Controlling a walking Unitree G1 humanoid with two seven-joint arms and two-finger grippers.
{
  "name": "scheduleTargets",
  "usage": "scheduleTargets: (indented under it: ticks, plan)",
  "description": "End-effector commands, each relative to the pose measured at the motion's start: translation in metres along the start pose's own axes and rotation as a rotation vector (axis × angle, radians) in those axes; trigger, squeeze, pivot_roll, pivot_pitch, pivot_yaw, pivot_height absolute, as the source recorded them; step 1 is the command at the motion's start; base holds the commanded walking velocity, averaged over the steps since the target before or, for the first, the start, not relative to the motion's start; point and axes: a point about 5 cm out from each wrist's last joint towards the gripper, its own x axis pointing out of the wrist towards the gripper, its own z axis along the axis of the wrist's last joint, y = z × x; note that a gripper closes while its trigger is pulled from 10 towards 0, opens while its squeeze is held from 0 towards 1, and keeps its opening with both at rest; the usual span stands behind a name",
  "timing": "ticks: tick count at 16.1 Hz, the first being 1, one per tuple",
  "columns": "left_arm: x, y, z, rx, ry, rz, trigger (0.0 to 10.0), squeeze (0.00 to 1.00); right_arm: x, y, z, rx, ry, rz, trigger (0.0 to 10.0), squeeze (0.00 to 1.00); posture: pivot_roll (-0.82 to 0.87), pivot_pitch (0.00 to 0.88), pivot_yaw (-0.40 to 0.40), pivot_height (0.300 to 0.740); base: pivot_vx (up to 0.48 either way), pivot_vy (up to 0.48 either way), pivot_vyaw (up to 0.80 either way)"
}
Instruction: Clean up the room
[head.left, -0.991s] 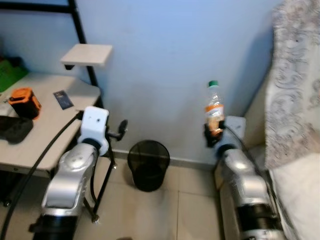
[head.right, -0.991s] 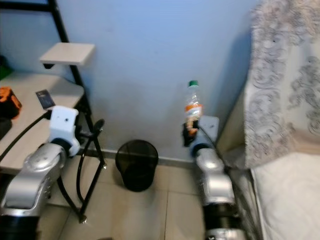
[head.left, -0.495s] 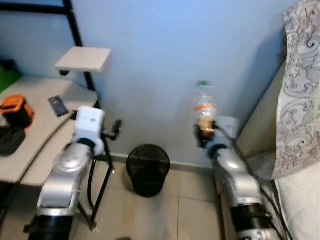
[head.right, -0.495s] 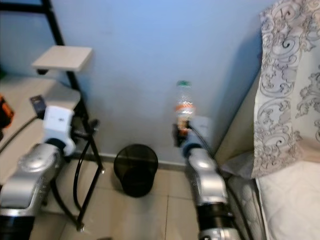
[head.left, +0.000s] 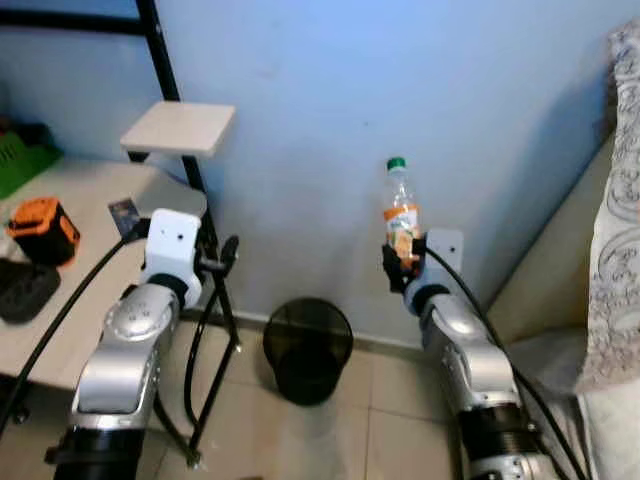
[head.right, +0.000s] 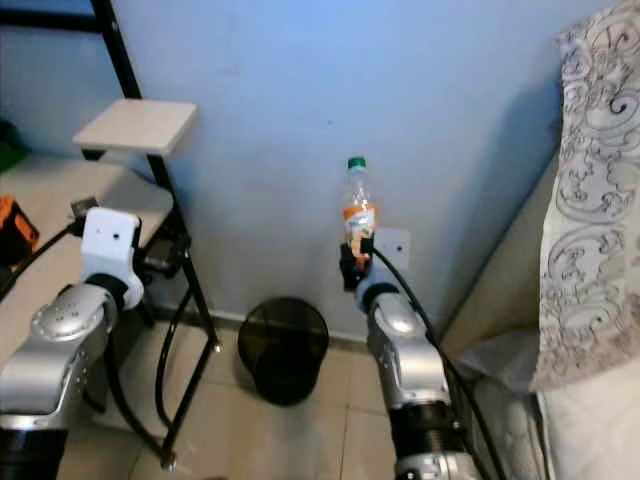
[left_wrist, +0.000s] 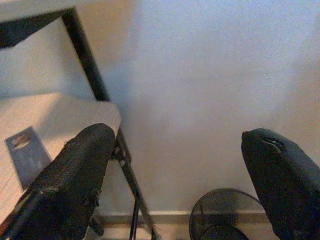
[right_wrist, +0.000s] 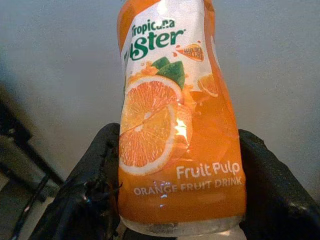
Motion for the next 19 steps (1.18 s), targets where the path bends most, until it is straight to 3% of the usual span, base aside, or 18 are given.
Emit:
scheduleTargets:
  ticks: [1, 5, 10, 17, 19]
  plan:
    - [0.002, -0.007, 0.003, 0.002, -0.008, -0.025, 10.0, 0.00, 0.000, -0.011, 0.002, -0.006, -0.004, -0.036, 10.0, 0.00, -0.01, 0.000, -0.003, 0.740, 0.300, 0.000, 0.00]
    - [0.001, -0.007, 0.003, 0.007, -0.004, -0.033, 10.0, 0.00, -0.004, -0.003, -0.002, -0.089, 0.017, 0.115, 10.0, 0.00, 0.00, 0.000, -0.005, 0.740, 0.302, 0.000, 0.00]
    - [-0.006, -0.009, -0.006, 0.018, 0.016, -0.043, 10.0, 0.00, -0.013, -0.011, -0.012, -0.200, 0.054, 0.246, 10.0, 0.00, -0.01, 0.000, -0.009, 0.740, 0.302, 0.000, 0.00]
    - [-0.015, -0.012, -0.011, 0.030, 0.032, -0.062, 10.0, 0.00, -0.016, -0.014, -0.018, -0.291, 0.091, 0.345, 10.0, 0.00, 0.01, 0.000, -0.024, 0.740, 0.302, 0.000, 0.12]
    - [-0.015, -0.011, -0.014, 0.041, 0.043, -0.078, 10.0, 0.00, -0.018, -0.016, -0.025, -0.365, 0.133, 0.385, 10.0, 0.00, 0.00, 0.000, -0.016, 0.740, 0.294, 0.000, 0.00]
